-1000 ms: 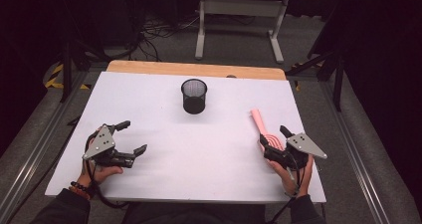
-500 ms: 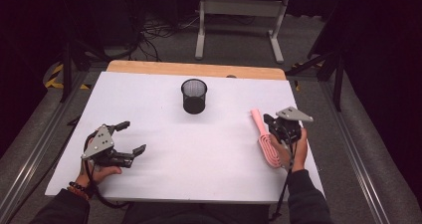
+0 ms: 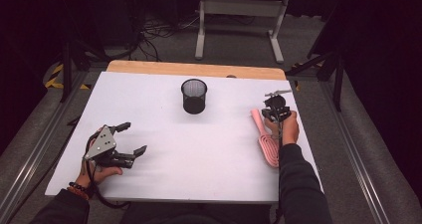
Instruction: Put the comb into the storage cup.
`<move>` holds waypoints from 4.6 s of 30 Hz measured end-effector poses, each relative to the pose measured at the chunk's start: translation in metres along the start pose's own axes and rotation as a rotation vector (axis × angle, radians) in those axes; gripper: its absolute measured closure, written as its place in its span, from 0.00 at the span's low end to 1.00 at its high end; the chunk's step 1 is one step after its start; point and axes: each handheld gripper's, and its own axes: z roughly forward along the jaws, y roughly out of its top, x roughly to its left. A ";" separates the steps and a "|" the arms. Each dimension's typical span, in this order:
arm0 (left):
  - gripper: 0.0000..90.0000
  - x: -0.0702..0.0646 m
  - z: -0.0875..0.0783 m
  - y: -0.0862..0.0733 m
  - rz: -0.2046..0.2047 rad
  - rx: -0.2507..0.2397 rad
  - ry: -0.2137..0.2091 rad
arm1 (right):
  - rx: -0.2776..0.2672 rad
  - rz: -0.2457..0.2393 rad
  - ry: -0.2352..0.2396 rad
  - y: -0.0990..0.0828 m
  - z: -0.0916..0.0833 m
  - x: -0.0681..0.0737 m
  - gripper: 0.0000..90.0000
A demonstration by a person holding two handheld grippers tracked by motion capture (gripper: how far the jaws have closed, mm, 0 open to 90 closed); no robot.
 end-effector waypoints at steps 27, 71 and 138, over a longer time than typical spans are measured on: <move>0.10 0.006 -0.003 -0.002 -0.009 0.025 -0.013 | 0.188 -0.252 0.222 0.002 0.004 0.068 1.00; 0.08 0.007 -0.005 -0.003 -0.043 0.008 -0.054 | 0.063 -0.219 0.258 -0.084 -0.048 0.041 0.93; 0.08 0.005 0.004 -0.005 -0.048 0.067 -0.107 | -0.171 -0.155 0.164 -0.056 -0.062 0.031 0.77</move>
